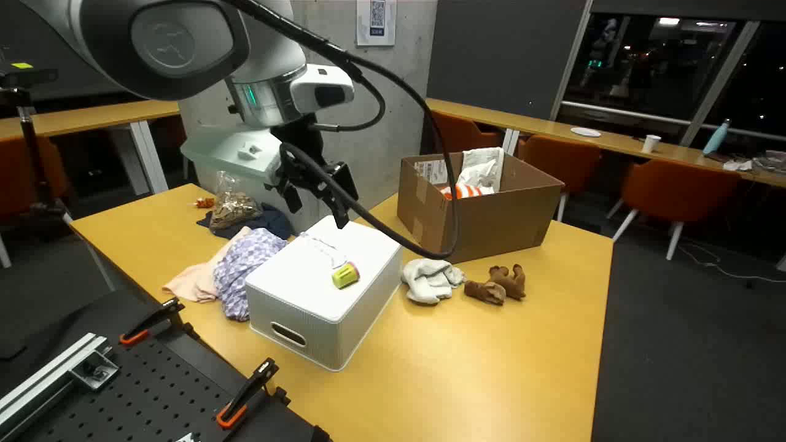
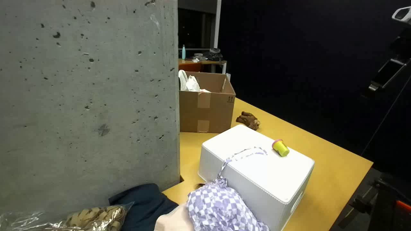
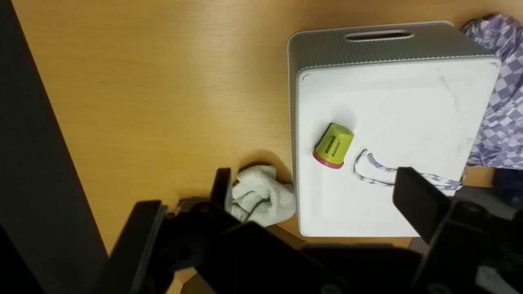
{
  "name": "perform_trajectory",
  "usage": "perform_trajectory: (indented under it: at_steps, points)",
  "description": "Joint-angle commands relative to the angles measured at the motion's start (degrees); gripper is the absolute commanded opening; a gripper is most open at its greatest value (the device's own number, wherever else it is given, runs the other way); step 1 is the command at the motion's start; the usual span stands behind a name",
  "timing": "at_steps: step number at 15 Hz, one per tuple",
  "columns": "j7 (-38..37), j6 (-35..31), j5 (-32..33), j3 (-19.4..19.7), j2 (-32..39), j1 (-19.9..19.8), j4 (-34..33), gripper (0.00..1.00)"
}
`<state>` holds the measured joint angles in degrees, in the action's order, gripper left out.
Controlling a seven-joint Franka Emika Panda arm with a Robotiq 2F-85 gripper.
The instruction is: Pick up the checked blue shirt and put it on the yellow container on the white bucket, lift up the checked blue shirt with the yellow container and put them on the white bucket, lift up the checked blue shirt with the yellow container and put them on the table
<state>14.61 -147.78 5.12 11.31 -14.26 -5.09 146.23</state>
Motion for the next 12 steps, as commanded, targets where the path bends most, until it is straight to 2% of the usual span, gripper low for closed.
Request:
perform_trajectory:
  at_steps: [1,3,5,9,12]
  points:
    - [0.1,0.1,-0.2,-0.7,0.0,-0.6,-0.1,1.00]
    - [0.1,0.1,-0.2,-0.7,-0.1,-0.6,-0.2,1.00]
    - [0.1,-0.9,-1.0,-2.0,2.8,1.2,-1.8,1.00]
    - [1.6,-3.2,-3.9,-7.3,7.4,7.3,-5.2,1.00]
    - [5.0,-7.1,-8.3,-10.7,15.0,11.3,-9.6,1.00]
